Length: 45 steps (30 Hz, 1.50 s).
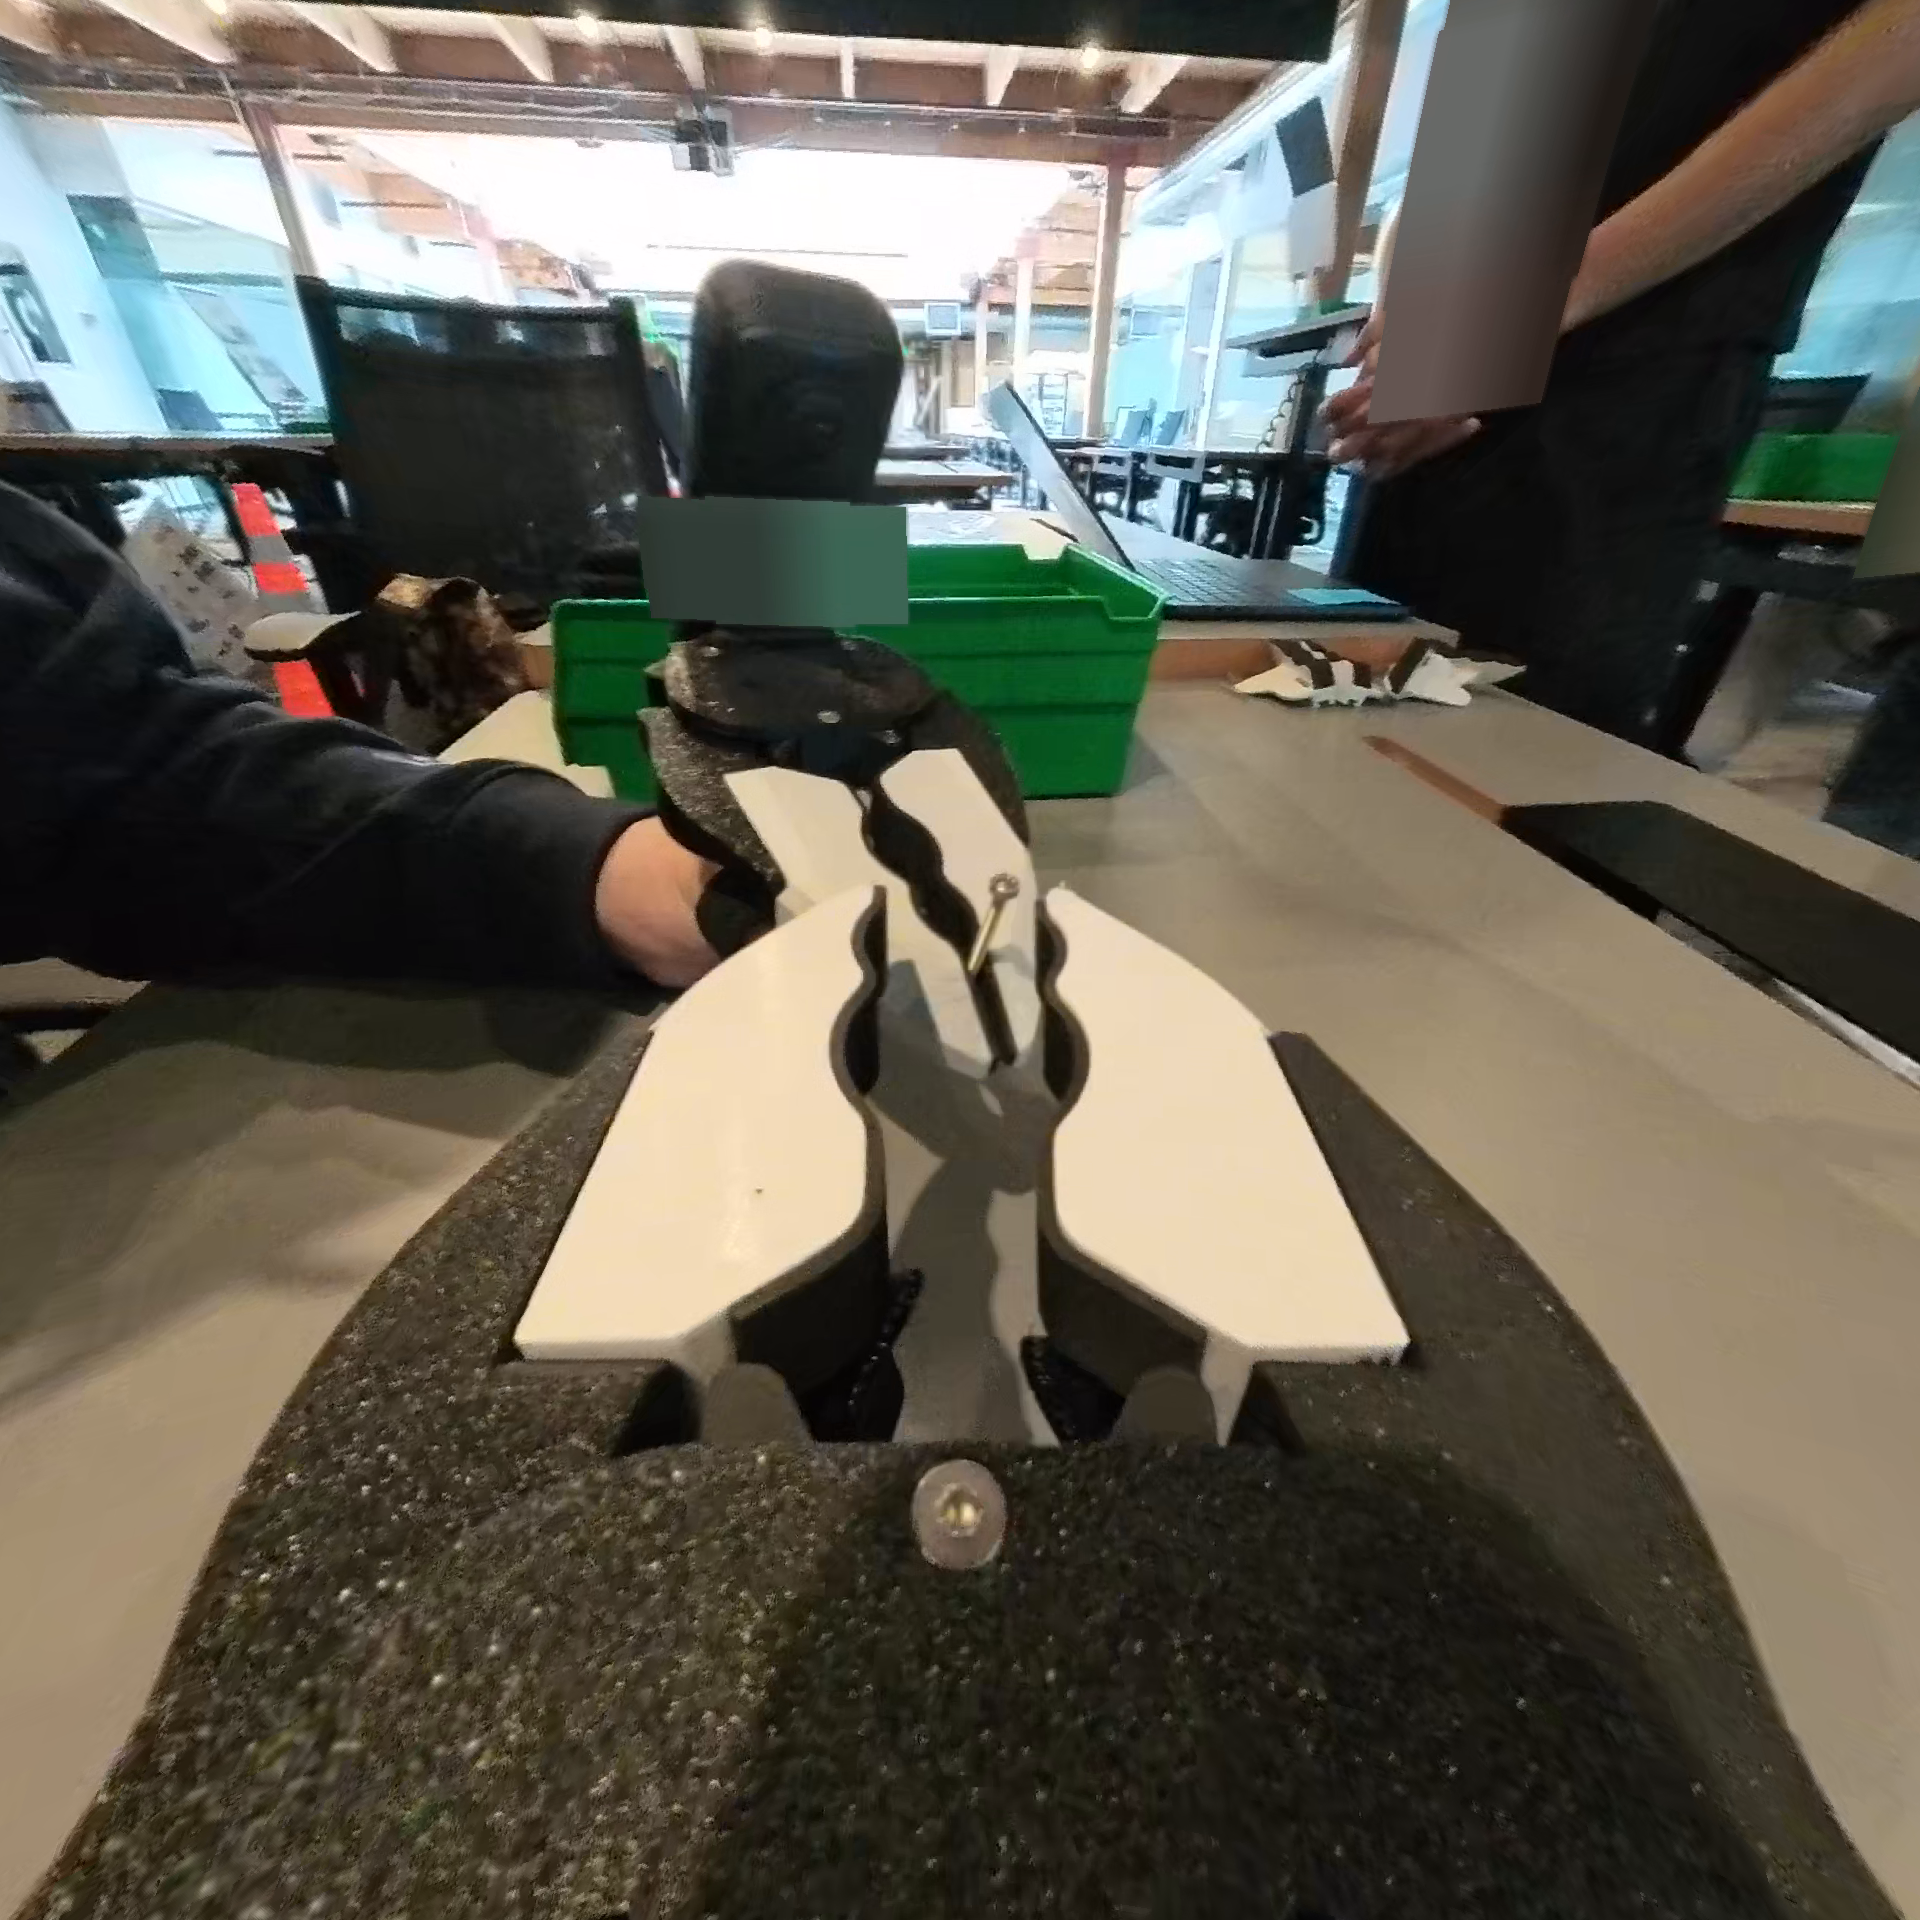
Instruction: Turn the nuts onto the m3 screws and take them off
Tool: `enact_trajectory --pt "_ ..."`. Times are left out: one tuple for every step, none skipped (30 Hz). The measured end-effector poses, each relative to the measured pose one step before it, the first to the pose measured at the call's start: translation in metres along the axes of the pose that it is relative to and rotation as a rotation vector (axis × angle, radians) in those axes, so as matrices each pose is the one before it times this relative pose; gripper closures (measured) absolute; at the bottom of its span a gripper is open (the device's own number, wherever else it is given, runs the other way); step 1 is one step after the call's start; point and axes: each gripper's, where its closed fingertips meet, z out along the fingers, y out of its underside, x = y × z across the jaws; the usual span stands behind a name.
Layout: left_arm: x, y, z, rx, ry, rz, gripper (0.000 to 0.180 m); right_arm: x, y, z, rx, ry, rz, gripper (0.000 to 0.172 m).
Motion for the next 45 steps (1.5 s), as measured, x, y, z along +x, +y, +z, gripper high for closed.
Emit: enact_trajectory --pt "0.00035 0.00048 0.00028 -0.0037 -0.0004 0.0043 0.178 0.00146 -0.00004 0.00215 0.0004 0.0017 -0.0056 0.143" --pt "0.00016 0.00026 0.00020 -0.0018 0.0000 0.0014 0.178 0.00014 0.00040 0.00189 -0.0030 -0.0041 -0.0059 0.142" --pt "-0.00020 -0.00012 -0.00009 0.0012 -0.0002 -0.0019 0.178 -0.00130 0.00123 0.00095 -0.0103 -0.0106 -0.0015 0.143" --pt "-0.00043 -0.00046 -0.00040 0.0039 -0.0003 -0.0041 0.178 -0.00351 -0.00006 -0.00062 0.0002 -0.0178 -0.0055 0.149" --pt "-0.00029 -0.00060 -0.00051 0.0054 0.0005 -0.0046 0.178 -0.00417 -0.00030 -0.00217 0.0020 -0.0165 0.0002 0.157" --pt "-0.00053 -0.00058 -0.00046 0.0049 -0.0002 -0.0049 0.178 -0.00371 -0.00067 -0.00243 0.0049 -0.0133 0.0017 0.161" --pt "-0.00022 -0.00020 -0.00029 0.0020 0.0014 -0.0038 0.178 0.00093 -0.00104 -0.00177 0.0086 0.0162 -0.0014 0.160" --pt "0.00024 0.00023 0.00021 -0.0016 0.0015 -0.0001 0.178 0.00297 -0.00118 -0.00074 0.0098 0.0216 0.0003 0.158" --pt "0.00031 0.00055 0.00043 -0.0047 0.0004 0.0033 0.178 0.00319 -0.00005 0.00066 0.0009 0.0142 0.0050 0.153" --pt "0.00044 0.00060 0.00052 -0.0052 -0.0005 0.0054 0.178 0.00336 0.00030 0.00171 -0.0017 0.0118 0.0048 0.146" --pt "0.00046 0.00053 0.00048 -0.0046 -0.0001 0.0053 0.178 0.00171 0.00005 0.00205 0.0001 0.0018 -0.0006 0.143" --pt "0.00022 0.00038 0.00028 -0.0031 0.0002 0.0023 0.178 0.00034 0.00071 0.00206 -0.0051 -0.0048 -0.0019 0.141" --pt "-0.00008 -0.00006 -0.00008 0.0007 -0.0001 -0.0016 0.178 -0.00194 0.00149 0.00106 -0.0129 -0.0156 -0.0004 0.143" --pt "-0.00021 -0.00046 -0.00040 0.0039 0.0017 -0.0035 0.178 -0.00390 0.00032 -0.00044 -0.0027 -0.0202 -0.0017 0.149" --pt "0.00042 -0.00037 -0.00032 0.0032 0.0034 -0.0002 0.178 -0.00137 -0.00038 -0.00189 0.0029 0.0005 0.0073 0.150" --pt "-0.00006 0.00001 -0.00006 0.0003 -0.0025 0.0020 0.178 -0.00412 -0.00055 -0.00267 0.0049 -0.0221 0.0002 0.160" --pt "-0.00037 0.00000 0.00013 -0.0005 -0.0013 -0.0021 0.178 0.00091 -0.00172 -0.00181 0.0138 0.0142 -0.0021 0.160" --pt "-0.00011 0.00017 0.00011 -0.0012 0.0018 -0.0033 0.178 0.00265 -0.00098 -0.00066 0.0081 0.0206 -0.0026 0.158" --pt "-0.00008 -0.00001 -0.00001 -0.0001 0.0004 -0.0013 0.178 0.00284 0.00052 0.00094 -0.0036 0.0124 0.0022 0.152" --pt "0.00005 -0.00004 0.00006 0.0003 -0.0003 0.0006 0.178 0.00258 0.00082 0.00176 -0.0065 0.0082 0.0021 0.147" --pt "0.00009 0.00006 0.00001 -0.0005 0.0001 0.0009 0.178 0.00138 0.00066 0.00179 -0.0047 0.0007 -0.0019 0.144" --pt "0.00001 0.00007 0.00007 -0.0008 0.0003 -0.0003 0.178 0.00028 0.00068 0.00150 -0.0058 -0.0031 -0.0018 0.143" --pt "-0.00009 -0.00004 -0.00010 0.0005 0.0000 -0.0012 0.178 -0.00108 0.00086 0.00051 -0.0067 -0.0074 -0.0015 0.143" --pt "-0.00009 -0.00020 -0.00019 0.0022 -0.0001 -0.0014 0.178 -0.00325 -0.00061 -0.00113 0.0044 -0.0139 -0.0090 0.150" --pt "-0.00021 -0.00036 -0.00033 0.0030 -0.0003 -0.0013 0.178 -0.00402 -0.00048 -0.00234 0.0039 -0.0137 -0.0038 0.159" --pt "-0.00021 -0.00019 -0.00024 0.0021 -0.0003 -0.0019 0.178 -0.00312 -0.00015 -0.00194 0.0006 -0.0101 -0.0003 0.163" --pt "-0.00005 -0.00004 -0.00003 0.0002 0.0013 -0.0020 0.178 0.00134 0.00003 -0.00123 -0.0004 0.0166 0.0012 0.162" --pt "0.00005 0.00007 0.00012 -0.0008 -0.0001 0.0004 0.178 0.00303 -0.00064 -0.00047 0.0050 0.0213 0.0020 0.160" --pt "0.00013 0.00014 0.00017 -0.0013 -0.0016 0.0034 0.178 0.00243 0.00026 0.00069 -0.0016 0.0110 0.0026 0.155" --pt "0.00029 0.00029 0.00028 -0.0028 -0.0012 0.0051 0.178 0.00223 0.00033 0.00126 -0.0022 0.0091 0.0001 0.149" --pt "0.00038 0.00061 0.00040 -0.0051 -0.0002 0.0044 0.178 0.00150 -0.00046 0.00137 0.0036 0.0053 -0.0064 0.145" --pt "0.00028 0.00053 0.00050 -0.0049 -0.0004 0.0030 0.178 0.00123 -0.00064 0.00135 0.0065 0.0046 -0.0094 0.143" --pt "-0.00003 0.00019 0.00009 -0.0018 -0.0012 0.0015 0.178 -0.00007 0.00036 0.00127 -0.0034 -0.0039 -0.0042 0.143" --pt "-0.00024 -0.00011 -0.00005 0.0011 -0.0011 -0.0013 0.178 -0.00264 0.00101 0.00046 -0.0085 -0.0188 0.0009 0.146" --pt "-0.00004 -0.00029 -0.00034 0.0023 0.0014 -0.0020 0.178 -0.00299 0.00009 -0.00090 -0.0010 -0.0148 0.0067 0.150" --pt "0.00063 0.00005 0.00006 -0.0004 0.0042 0.0025 0.178 -0.00116 -0.00020 -0.00180 0.0015 -0.0022 0.0110 0.151" --pt "0.00022 0.00046 0.00040 -0.0039 -0.0026 0.0048 0.178 -0.00171 -0.00056 -0.00231 0.0042 -0.0101 0.0057 0.157" --pt "-0.00063 0.00022 0.00028 -0.0026 -0.0057 0.0003 0.178 -0.00053 -0.00169 -0.00155 0.0135 -0.0009 -0.0014 0.159" --pt "-0.00018 0.00020 0.00017 -0.0016 0.0010 -0.0032 0.178 0.00247 -0.00051 -0.00040 0.0046 0.0175 0.0000 0.157" --pt "-0.00033 -0.00007 -0.00012 0.0007 0.0001 -0.0027 0.178 0.00205 0.00054 0.00088 -0.0045 0.0104 0.0013 0.153" --pt "0.00004 -0.00013 -0.00011 0.0015 0.0001 -0.0004 0.178 0.00219 0.00050 0.00146 -0.0035 0.0105 -0.0038 0.148" --pt "0.00008 0.00000 -0.00003 0.0001 0.0002 0.0006 0.178 0.00182 0.00040 0.00160 -0.0029 0.0085 -0.0067 0.144" --pt "-0.00006 0.00012 0.00004 -0.0012 -0.0001 0.0000 0.178 -0.00015 0.00080 0.00153 -0.0067 -0.0045 -0.0044 0.144" --pt "-0.00015 0.00001 0.00006 -0.0004 -0.0003 -0.0008 0.178 -0.00202 0.00115 0.00070 -0.0096 -0.0156 -0.0006 0.146" --pt "0.00017 -0.00006 -0.00015 0.0009 0.0013 0.0001 0.178 -0.00270 -0.00015 -0.00067 0.0008 -0.0133 -0.0002 0.150"
